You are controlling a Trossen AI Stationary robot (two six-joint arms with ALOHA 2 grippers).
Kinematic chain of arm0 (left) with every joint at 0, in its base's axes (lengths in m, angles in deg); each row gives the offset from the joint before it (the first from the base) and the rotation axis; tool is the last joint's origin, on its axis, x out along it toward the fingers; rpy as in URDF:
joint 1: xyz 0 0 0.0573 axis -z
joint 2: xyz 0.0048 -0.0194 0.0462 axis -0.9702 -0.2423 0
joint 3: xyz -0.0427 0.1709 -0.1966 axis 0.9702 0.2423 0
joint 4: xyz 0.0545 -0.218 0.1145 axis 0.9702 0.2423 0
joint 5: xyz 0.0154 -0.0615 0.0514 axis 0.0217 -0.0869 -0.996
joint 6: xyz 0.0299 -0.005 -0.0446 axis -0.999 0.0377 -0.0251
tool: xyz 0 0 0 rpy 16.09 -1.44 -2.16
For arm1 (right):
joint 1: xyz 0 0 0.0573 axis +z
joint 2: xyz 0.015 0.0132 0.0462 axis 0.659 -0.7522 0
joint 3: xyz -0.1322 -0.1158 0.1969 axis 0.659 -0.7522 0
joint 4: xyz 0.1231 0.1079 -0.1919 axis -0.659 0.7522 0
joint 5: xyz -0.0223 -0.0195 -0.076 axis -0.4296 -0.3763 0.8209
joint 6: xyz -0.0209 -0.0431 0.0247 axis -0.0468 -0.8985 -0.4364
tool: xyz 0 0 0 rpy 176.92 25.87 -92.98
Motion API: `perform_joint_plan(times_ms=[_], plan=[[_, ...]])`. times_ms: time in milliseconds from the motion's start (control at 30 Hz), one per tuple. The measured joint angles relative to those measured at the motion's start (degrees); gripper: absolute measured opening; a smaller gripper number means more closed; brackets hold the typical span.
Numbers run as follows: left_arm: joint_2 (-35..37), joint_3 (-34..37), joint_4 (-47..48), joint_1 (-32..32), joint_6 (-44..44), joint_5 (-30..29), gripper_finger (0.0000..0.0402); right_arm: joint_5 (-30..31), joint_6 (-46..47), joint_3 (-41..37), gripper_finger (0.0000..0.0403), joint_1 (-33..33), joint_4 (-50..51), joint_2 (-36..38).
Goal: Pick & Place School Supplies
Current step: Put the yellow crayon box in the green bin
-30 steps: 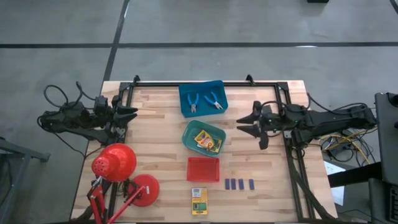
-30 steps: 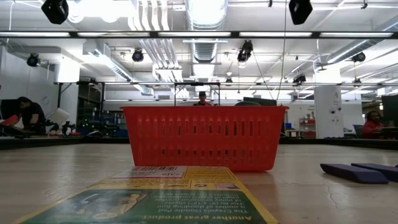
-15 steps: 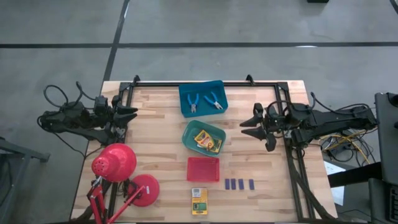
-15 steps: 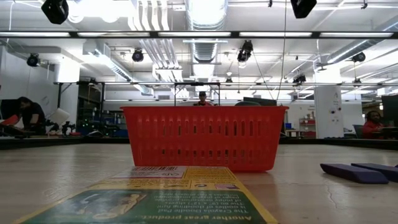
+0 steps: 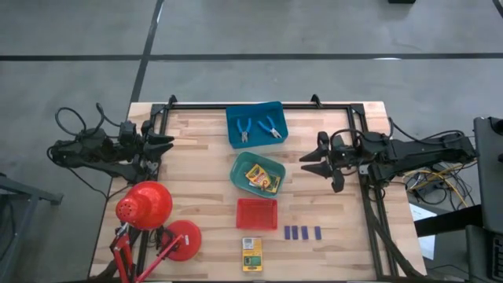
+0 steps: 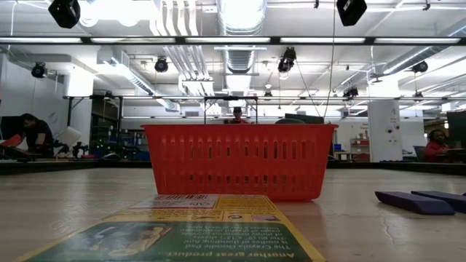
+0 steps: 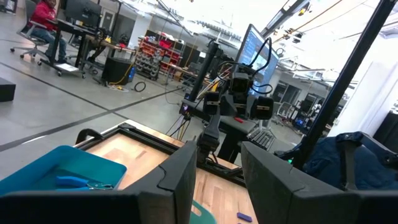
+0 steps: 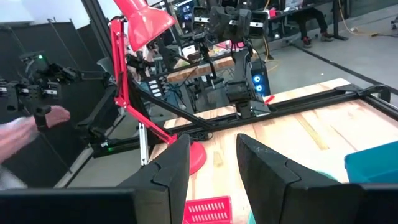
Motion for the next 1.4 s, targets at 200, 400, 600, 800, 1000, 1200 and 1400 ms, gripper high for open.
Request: perform_joint_plan(times_ms=[200,400,600,800,1000,1200,1400], plan=[[0.00,0.00,0.02,-0.02,-0.01,0.01,0.0133,-0.02,0.01,-0.01,0.0125,0.00,0.11,-0.83],[0.00,0.00,-0.05,-0.02,3.45,0.44,0.0133,-0.03,0.06,0.00,0.0125,0.00,0.06,-1.89],[0.07,0.00,-2.15,0.00,9.47,-1.11,0.0133,-0.04,0.17,-0.02,0.0125,0.00,0.19,-2.67],[-3.18,-0.17,-5.99,0.02,6.17,5.16,0.0143,-0.07,0.14,-0.02,0.0125,0.00,0.04,-3.63],[-11.64,-0.34,-10.93,0.04,8.67,5.18,0.0190,-0.06,0.04,0.00,0.0125,0.00,0.13,-4.55],[-16.09,-3.46,-18.29,0.06,1.81,6.83,0.0210,-0.06,0.04,0.00,0.0125,0.00,0.11,-5.46],[-19.59,-3.80,-13.48,0.09,8.97,8.14,0.0211,-0.04,0.04,0.00,0.0125,0.00,0.09,-6.07]])
